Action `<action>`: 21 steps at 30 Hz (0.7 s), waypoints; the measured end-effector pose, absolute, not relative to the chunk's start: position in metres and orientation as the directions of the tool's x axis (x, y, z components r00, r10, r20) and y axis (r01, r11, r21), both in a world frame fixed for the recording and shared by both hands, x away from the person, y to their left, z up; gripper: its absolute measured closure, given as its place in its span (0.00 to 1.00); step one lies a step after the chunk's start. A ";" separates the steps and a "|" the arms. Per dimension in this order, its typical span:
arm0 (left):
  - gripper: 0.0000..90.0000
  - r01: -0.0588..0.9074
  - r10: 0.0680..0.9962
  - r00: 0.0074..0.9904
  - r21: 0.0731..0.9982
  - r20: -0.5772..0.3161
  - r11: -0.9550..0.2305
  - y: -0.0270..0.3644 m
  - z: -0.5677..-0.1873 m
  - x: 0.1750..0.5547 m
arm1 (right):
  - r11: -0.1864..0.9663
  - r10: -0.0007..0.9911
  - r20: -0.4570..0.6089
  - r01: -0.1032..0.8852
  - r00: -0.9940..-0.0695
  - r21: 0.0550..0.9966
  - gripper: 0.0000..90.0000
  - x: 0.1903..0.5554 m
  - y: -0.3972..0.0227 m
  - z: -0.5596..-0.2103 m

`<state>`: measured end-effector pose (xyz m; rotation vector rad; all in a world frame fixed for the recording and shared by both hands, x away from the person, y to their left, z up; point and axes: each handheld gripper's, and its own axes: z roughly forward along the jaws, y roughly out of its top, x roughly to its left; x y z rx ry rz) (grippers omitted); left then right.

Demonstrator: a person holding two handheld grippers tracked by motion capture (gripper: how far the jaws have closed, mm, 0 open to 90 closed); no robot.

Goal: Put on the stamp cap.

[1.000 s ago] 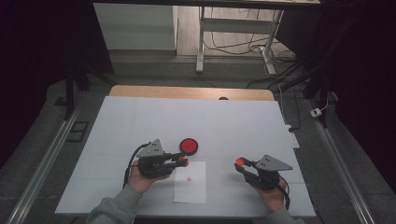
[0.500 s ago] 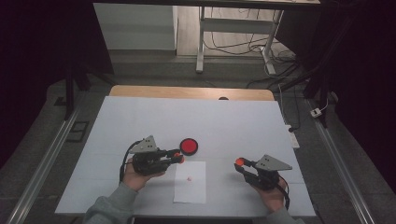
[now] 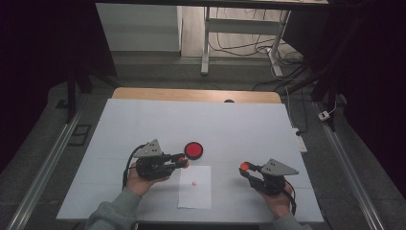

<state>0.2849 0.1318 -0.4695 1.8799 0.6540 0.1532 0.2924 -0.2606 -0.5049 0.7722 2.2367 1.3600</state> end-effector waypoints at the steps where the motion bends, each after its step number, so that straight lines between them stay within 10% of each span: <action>1: 0.80 0.365 0.506 0.840 0.893 -0.195 -0.262 0.132 -0.469 0.285 | 0.369 0.641 -0.056 0.244 -0.765 0.897 0.72 0.292 -0.260 -0.505; 21: 0.80 0.368 0.506 0.840 0.891 -0.195 -0.267 0.131 -0.470 0.286 | 0.380 0.608 -0.054 0.231 -0.792 0.895 0.72 0.292 -0.245 -0.506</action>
